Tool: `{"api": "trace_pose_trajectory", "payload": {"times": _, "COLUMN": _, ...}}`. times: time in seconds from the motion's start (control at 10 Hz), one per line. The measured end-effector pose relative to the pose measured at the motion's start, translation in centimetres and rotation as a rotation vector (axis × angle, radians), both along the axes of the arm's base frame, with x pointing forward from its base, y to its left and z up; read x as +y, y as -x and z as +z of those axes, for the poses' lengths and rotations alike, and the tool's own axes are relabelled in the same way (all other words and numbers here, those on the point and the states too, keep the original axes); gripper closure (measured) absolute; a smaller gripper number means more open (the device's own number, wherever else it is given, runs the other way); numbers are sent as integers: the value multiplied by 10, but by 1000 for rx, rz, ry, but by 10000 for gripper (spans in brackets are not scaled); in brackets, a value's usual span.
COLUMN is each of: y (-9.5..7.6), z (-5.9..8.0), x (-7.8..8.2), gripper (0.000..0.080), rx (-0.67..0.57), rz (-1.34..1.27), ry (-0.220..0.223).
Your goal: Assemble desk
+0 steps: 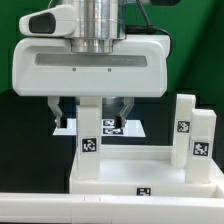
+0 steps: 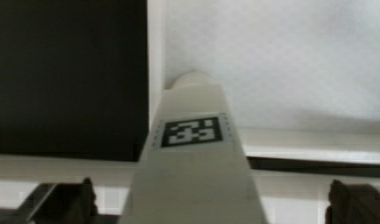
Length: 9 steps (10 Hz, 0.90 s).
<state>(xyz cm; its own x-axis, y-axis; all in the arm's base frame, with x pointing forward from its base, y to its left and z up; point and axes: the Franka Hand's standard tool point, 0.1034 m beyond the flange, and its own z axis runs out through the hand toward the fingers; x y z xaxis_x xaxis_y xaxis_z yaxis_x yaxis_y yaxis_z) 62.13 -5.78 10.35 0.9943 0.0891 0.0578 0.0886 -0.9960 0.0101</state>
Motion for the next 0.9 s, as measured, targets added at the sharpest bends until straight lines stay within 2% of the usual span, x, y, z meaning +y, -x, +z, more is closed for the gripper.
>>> {"api": "trace_pose_trajectory", "payload": {"times": 0.2, "y": 0, "z": -1, "x": -1, "gripper": 164, "rx": 1, "rz": 3, "ry": 0}}
{"api": "trace_pose_trajectory", "payload": {"times": 0.4, "y": 1, "z": -1, "x": -2, "gripper": 516, "rx": 2, "rz": 2, "ry": 0}}
{"api": "trace_pose_trajectory", "payload": {"times": 0.8, "y": 1, "z": -1, "x": -2, "gripper": 511, "rx": 2, "rz": -68, "ry": -4}}
{"api": "trace_pose_trajectory", "payload": {"times": 0.9, "y": 0, "z": -2, "x": -1, "gripper": 511, "rx": 0, "rz": -207, "ry": -15}}
